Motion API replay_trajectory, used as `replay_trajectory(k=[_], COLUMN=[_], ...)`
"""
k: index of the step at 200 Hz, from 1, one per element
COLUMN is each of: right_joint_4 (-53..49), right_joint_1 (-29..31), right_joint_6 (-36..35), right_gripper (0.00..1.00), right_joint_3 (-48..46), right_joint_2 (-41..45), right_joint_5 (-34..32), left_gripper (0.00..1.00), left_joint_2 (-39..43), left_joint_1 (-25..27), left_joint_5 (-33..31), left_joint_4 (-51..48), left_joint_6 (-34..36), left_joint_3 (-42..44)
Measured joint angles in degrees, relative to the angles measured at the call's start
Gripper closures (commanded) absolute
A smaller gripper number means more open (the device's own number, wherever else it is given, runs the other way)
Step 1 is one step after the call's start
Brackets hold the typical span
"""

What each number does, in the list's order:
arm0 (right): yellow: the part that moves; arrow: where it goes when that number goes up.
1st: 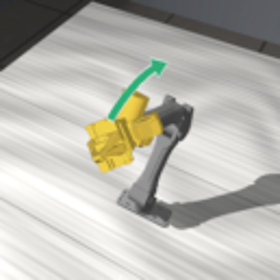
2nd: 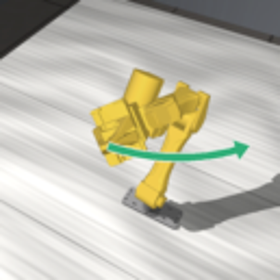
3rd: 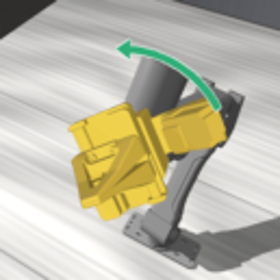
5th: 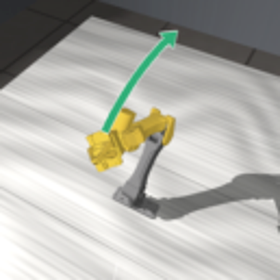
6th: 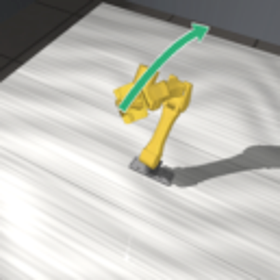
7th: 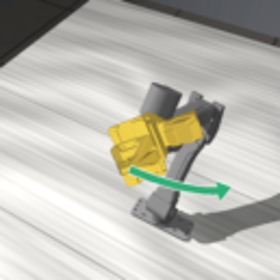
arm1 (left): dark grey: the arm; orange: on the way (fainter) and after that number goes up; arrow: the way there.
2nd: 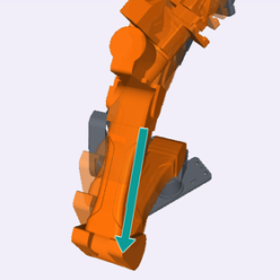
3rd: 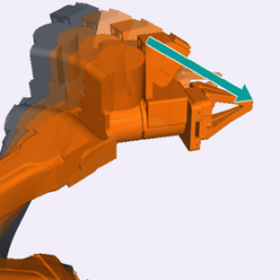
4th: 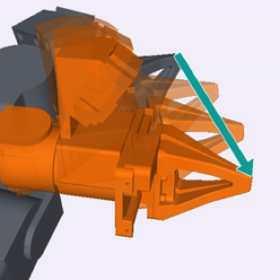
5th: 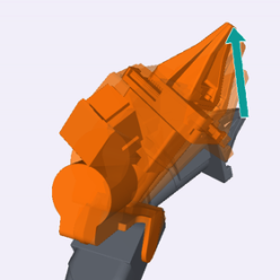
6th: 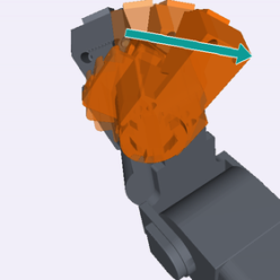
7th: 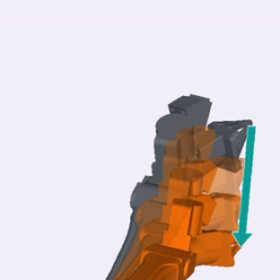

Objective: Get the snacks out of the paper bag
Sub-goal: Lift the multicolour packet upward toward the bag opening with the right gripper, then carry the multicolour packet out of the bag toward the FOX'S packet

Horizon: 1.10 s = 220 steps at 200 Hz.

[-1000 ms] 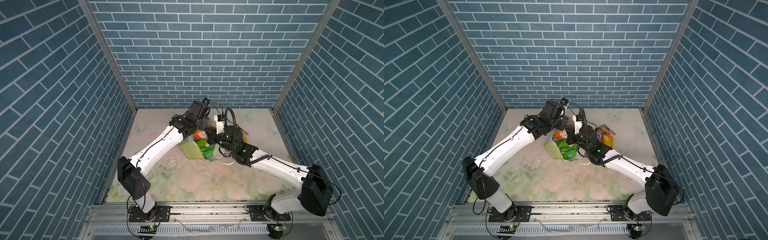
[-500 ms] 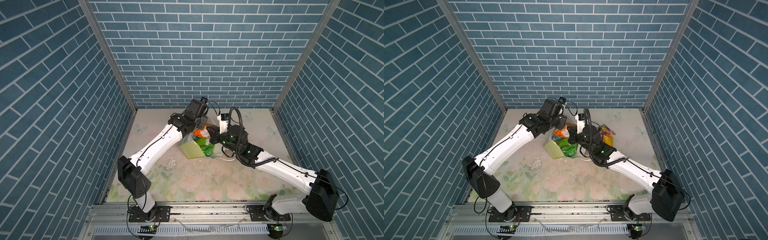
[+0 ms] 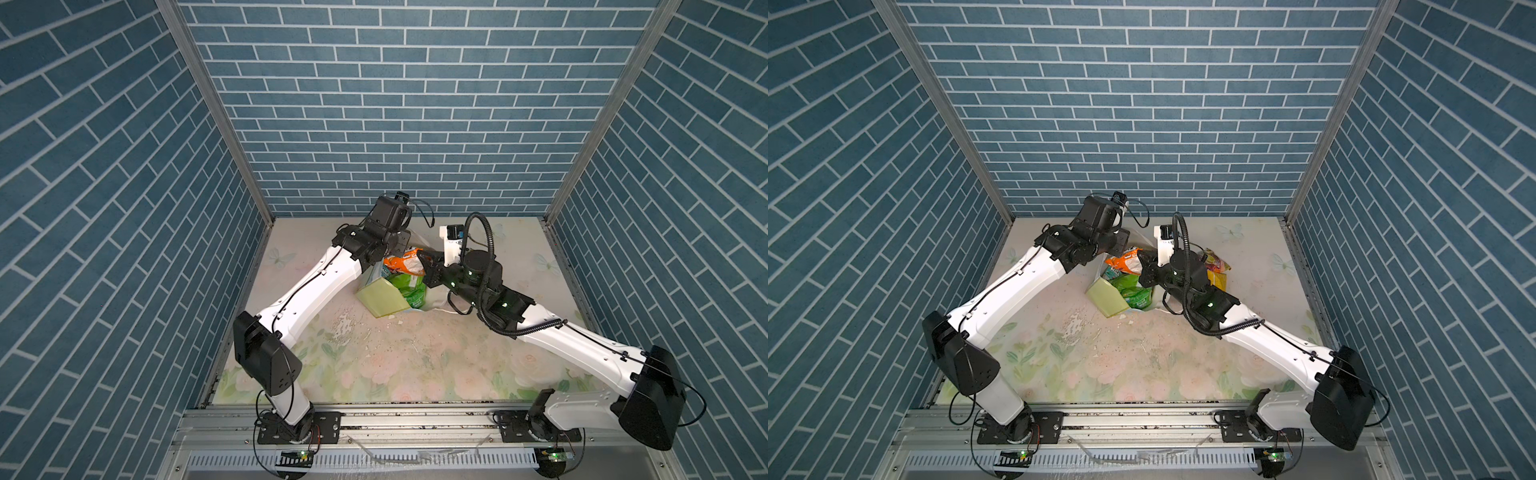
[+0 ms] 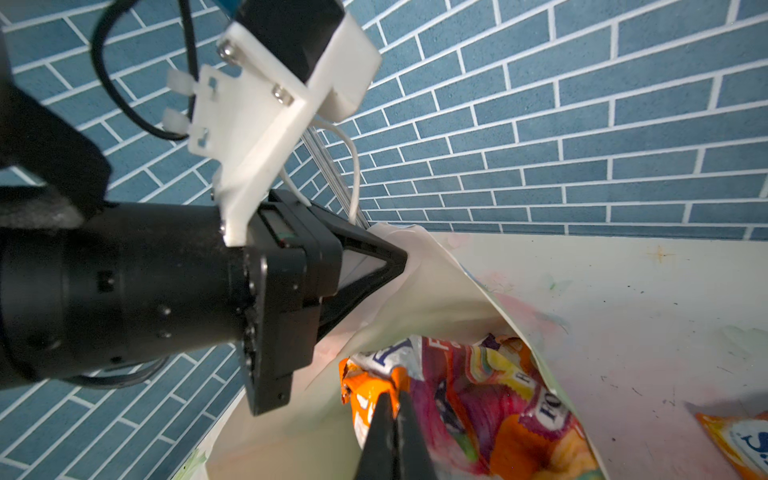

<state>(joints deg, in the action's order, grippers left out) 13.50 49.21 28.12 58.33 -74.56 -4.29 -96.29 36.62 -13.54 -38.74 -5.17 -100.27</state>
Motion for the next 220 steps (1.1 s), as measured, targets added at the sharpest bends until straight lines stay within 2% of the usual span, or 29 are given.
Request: replay_trajectory(k=[220], right_joint_4=[-11.4], right_joint_1=[0.0], right_joint_6=[-4.7], right_gripper=[1.00], right_joint_3=[14.5], right_joint_2=[0.3], right_joint_5=[-2.9], left_gripper=[1.00], left_joint_2=[2.7], left_joint_1=[-4.7], left_joint_5=[6.1], left_joint_4=[3.2], left_joint_6=[-1.8], left_joint_3=[4.3])
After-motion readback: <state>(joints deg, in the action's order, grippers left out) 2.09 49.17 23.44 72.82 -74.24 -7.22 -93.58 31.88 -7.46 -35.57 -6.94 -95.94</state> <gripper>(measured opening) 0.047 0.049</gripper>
